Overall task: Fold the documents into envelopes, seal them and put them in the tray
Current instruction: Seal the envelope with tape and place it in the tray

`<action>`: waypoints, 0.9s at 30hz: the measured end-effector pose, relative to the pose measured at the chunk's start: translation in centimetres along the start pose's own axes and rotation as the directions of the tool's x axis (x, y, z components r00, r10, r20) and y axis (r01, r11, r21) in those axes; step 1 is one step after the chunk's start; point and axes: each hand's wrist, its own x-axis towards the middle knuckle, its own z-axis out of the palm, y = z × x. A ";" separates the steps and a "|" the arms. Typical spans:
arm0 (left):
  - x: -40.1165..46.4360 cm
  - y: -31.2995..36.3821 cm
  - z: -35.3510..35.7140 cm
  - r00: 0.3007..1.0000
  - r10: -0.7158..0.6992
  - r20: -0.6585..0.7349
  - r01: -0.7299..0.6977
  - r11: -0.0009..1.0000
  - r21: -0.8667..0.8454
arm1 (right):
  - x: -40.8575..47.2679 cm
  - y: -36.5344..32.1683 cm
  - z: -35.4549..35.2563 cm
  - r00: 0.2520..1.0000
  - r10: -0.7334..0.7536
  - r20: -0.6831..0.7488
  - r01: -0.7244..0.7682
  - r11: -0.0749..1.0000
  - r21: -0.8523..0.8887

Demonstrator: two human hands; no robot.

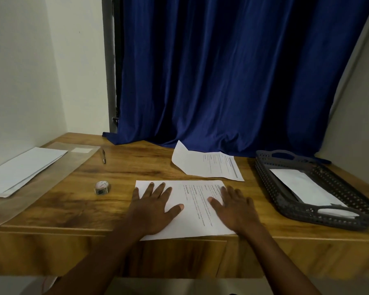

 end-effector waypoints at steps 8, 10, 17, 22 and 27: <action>0.0 0.2 0.3 0.999 -0.031 0.014 0.031 0.999 0.028 | -0.2 1.4 -0.1 0.983 0.136 -0.123 -0.129 0.990 0.062; 0.0 0.3 0.2 0.999 -0.028 0.016 0.028 0.999 0.023 | -0.5 1.3 -0.5 0.988 0.119 -0.102 -0.112 0.991 0.071; -0.3 0.3 0.1 1.000 -0.016 -0.006 0.016 1.000 0.004 | -1.8 1.3 -2.0 1.000 0.024 0.009 -0.026 0.961 0.274; -0.4 0.3 0.0 1.000 0.009 -0.009 -0.009 1.000 0.009 | -5.7 0.9 -2.9 0.995 -0.071 0.064 0.040 0.914 0.403; -0.3 0.3 0.2 1.000 0.014 -0.001 -0.014 1.000 0.009 | -9.6 -0.4 -3.7 0.974 -0.172 0.148 0.080 0.871 0.485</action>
